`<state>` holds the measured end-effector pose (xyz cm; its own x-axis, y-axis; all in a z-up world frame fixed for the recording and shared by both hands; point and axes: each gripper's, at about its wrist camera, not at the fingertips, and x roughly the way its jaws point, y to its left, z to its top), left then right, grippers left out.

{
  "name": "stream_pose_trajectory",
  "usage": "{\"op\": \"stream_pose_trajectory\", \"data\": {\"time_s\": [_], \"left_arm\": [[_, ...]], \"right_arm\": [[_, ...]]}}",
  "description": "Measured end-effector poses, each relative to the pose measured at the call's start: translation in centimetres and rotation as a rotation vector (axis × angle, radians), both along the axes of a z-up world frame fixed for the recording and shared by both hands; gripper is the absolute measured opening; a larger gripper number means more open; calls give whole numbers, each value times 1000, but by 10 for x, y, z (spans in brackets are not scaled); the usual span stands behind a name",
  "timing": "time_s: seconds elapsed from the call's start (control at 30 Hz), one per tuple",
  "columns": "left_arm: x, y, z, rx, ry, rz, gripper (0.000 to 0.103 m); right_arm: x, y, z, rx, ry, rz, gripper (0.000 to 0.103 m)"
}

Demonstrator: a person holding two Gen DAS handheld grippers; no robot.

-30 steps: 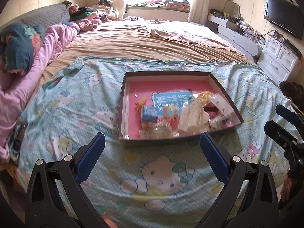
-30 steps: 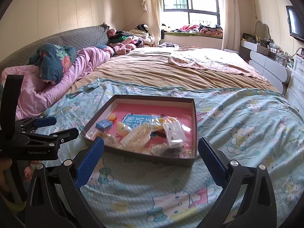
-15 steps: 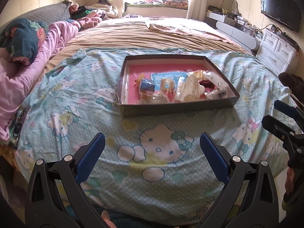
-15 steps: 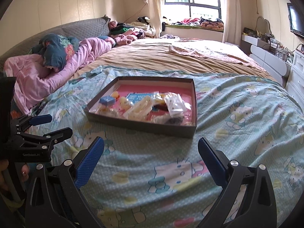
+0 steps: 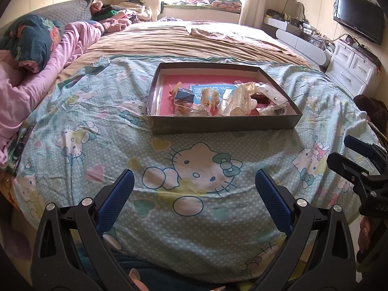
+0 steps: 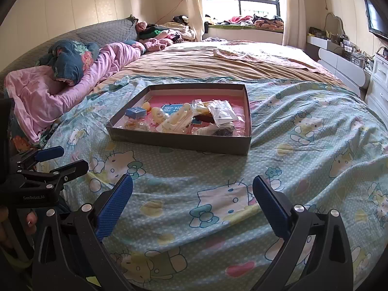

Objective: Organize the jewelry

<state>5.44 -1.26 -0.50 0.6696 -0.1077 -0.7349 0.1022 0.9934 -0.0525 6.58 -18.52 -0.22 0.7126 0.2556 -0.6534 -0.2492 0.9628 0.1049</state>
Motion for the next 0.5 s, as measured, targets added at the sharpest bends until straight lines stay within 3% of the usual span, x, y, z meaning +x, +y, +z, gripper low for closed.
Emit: {"op": "stream_pose_trajectory", "data": {"time_s": [0.5], "left_arm": [[-3,-2,1,6,-2,-1,93]], "right_arm": [[0,-1,0,1,-1,-2,98]]}}
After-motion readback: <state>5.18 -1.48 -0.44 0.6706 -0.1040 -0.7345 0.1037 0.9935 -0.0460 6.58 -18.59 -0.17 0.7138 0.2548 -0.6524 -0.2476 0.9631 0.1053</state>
